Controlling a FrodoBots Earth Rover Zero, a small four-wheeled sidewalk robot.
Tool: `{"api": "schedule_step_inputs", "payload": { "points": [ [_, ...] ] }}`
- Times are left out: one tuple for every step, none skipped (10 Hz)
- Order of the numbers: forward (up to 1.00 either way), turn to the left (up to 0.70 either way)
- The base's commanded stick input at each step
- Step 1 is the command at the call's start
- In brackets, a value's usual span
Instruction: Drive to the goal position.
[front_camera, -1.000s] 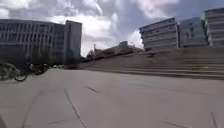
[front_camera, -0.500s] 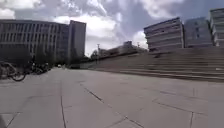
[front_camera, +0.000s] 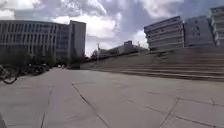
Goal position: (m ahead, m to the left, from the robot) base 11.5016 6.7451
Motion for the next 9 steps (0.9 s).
{"api": "schedule_step_inputs", "payload": {
  "points": [
    [1.0,0.0],
    [1.0,0.0],
    [1.0,0.0],
    [1.0,0.0],
    [1.0,0.0],
    [1.0,0.34],
    [1.0,0.39],
    [1.0,0.39],
    [1.0,0.37]
  ]
}}
